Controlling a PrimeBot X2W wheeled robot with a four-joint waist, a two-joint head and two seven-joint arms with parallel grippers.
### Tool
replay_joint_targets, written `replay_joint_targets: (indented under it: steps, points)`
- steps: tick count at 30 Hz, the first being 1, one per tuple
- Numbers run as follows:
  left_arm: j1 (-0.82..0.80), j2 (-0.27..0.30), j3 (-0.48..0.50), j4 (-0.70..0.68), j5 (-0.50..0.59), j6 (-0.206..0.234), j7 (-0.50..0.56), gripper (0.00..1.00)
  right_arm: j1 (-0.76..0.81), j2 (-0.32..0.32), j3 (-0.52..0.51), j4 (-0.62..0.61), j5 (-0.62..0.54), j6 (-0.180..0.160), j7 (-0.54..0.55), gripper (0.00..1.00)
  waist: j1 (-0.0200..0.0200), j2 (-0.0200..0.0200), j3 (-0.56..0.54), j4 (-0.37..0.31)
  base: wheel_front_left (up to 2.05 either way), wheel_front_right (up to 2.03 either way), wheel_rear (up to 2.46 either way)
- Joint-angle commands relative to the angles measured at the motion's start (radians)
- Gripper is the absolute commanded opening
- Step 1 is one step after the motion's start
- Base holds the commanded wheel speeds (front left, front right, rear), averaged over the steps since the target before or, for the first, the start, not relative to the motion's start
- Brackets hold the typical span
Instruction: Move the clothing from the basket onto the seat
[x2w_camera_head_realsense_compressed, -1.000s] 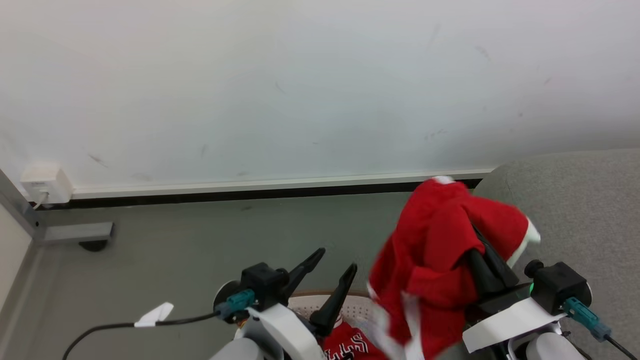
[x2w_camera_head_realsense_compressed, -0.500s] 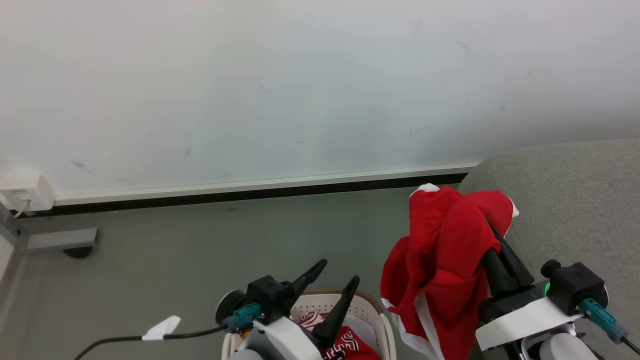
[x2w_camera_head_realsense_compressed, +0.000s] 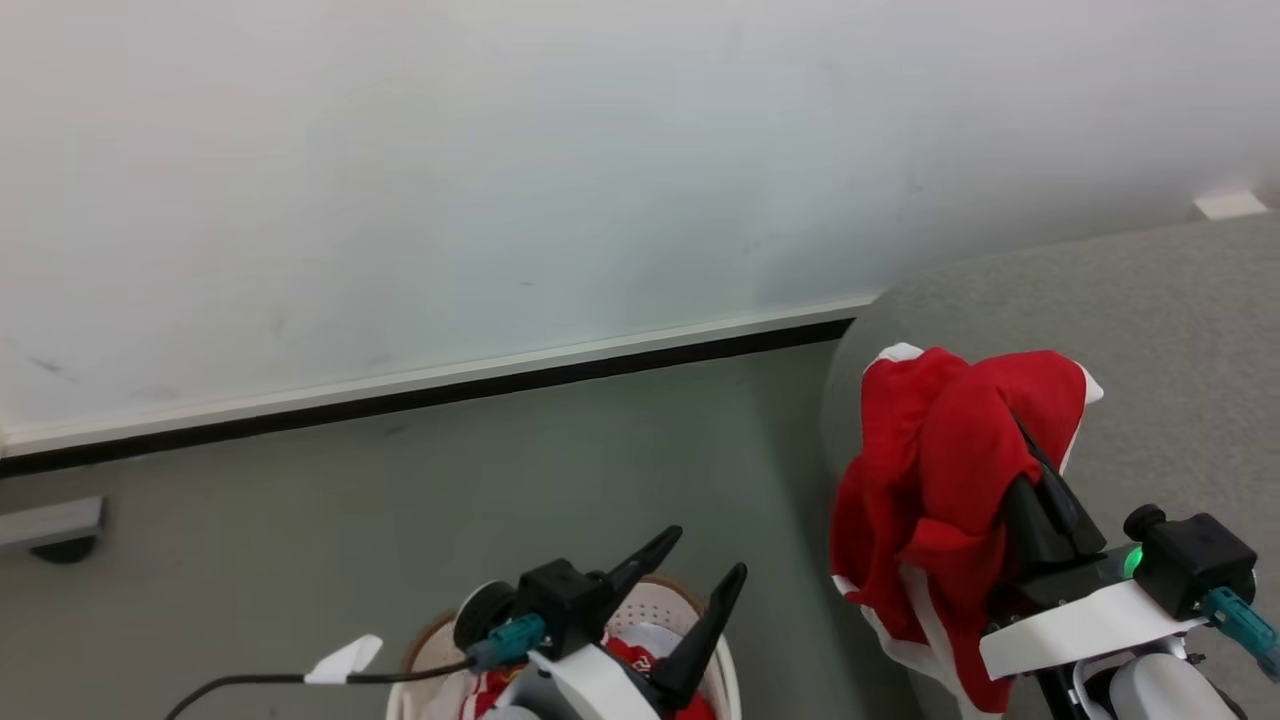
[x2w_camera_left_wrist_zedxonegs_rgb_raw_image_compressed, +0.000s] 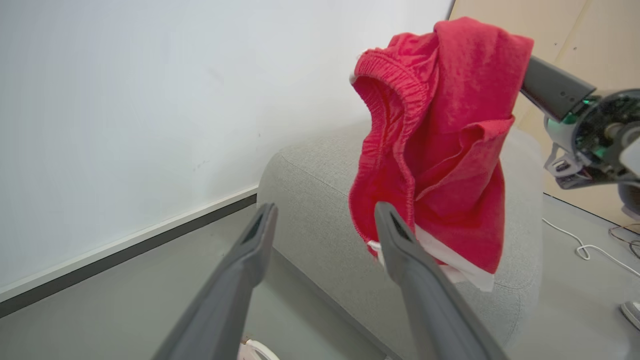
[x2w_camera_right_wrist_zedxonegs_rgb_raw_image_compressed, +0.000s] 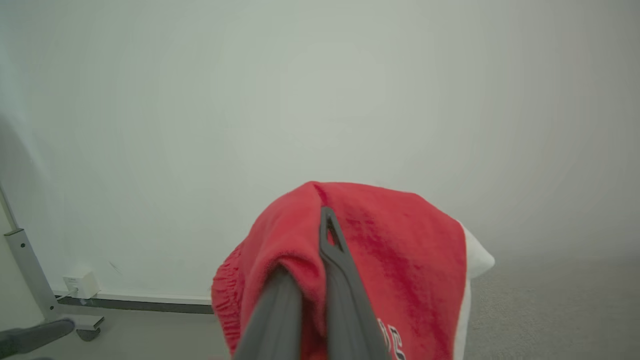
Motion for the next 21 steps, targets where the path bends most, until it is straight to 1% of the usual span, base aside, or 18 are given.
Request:
replay_joint_targets:
  steps: [1,8,12,17,21]
  points:
    - [-0.002,0.000,-0.007,-0.004,-0.004,-0.002,-0.001,1.00,-0.001,-0.008,-0.008,-0.007,0.000,-0.002,0.000,0.00,0.0000,0.0000,0.008,-0.032,0.00,0.00,0.00]
    - [-0.020,-0.012,-0.052,-0.031,-0.009,-0.001,-0.001,1.00,0.008,-0.022,-0.036,-0.024,0.003,-0.002,0.000,0.00,0.0000,0.0000,0.034,-0.115,0.00,0.00,0.00]
    - [-0.039,-0.017,-0.069,-0.043,-0.007,-0.001,-0.001,1.00,0.005,-0.029,-0.053,-0.029,0.008,-0.002,0.000,0.00,0.0000,0.0000,0.066,-0.148,0.00,0.00,0.00]
    - [-0.075,-0.018,-0.092,-0.045,0.004,-0.001,-0.001,1.00,-0.024,-0.032,-0.087,-0.023,0.008,-0.002,0.000,0.00,0.0000,0.0000,0.133,-0.157,0.00,0.00,0.00]
    - [-0.120,-0.014,-0.113,-0.045,0.014,-0.001,-0.001,1.00,-0.079,-0.044,-0.122,-0.016,0.023,-0.002,0.000,0.00,0.0000,0.0000,0.215,-0.139,0.00,0.00,0.00]
